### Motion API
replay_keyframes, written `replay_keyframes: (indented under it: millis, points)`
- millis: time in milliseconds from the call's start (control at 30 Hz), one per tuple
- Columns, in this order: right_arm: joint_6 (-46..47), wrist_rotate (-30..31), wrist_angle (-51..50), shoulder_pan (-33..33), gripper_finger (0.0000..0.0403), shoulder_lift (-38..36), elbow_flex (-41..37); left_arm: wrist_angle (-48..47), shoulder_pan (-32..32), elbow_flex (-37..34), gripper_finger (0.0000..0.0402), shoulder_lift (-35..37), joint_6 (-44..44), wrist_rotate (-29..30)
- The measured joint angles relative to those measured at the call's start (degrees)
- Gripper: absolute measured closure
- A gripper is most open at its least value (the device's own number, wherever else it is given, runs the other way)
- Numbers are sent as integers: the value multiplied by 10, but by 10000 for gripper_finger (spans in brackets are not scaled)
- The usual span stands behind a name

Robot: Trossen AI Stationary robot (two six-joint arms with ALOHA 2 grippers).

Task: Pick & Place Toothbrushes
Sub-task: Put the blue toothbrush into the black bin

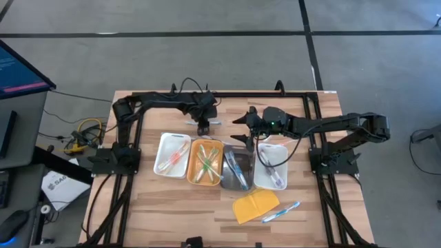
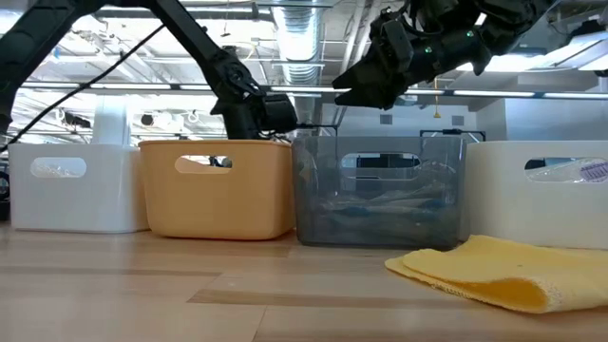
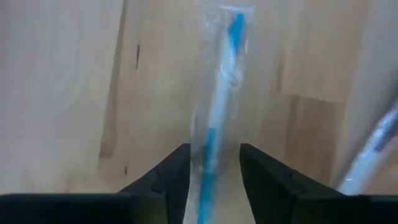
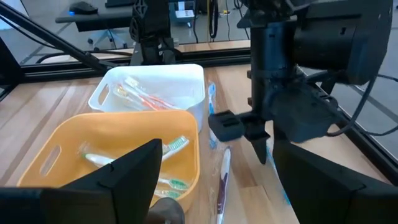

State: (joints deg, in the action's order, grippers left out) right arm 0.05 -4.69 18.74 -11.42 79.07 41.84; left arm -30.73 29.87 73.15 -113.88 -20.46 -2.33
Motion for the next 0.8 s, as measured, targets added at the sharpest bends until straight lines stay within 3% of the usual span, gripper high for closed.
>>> replay_keyframes:
  millis: [233, 333, 533, 800]
  points:
    - [0, 0, 1, 0, 101, 0, 0, -12, 0, 16, 253, -36, -1, -3]
    - [0, 0, 1, 0, 101, 0, 0, -24, -2, 28, 278, -47, -3, 7]
    - [0, 0, 1, 0, 101, 0, 0, -21, 2, 42, 383, -49, 17, 10]
    - [0, 0, -2, 0, 101, 0, 0, -7, 13, 44, 392, 18, 34, 81]
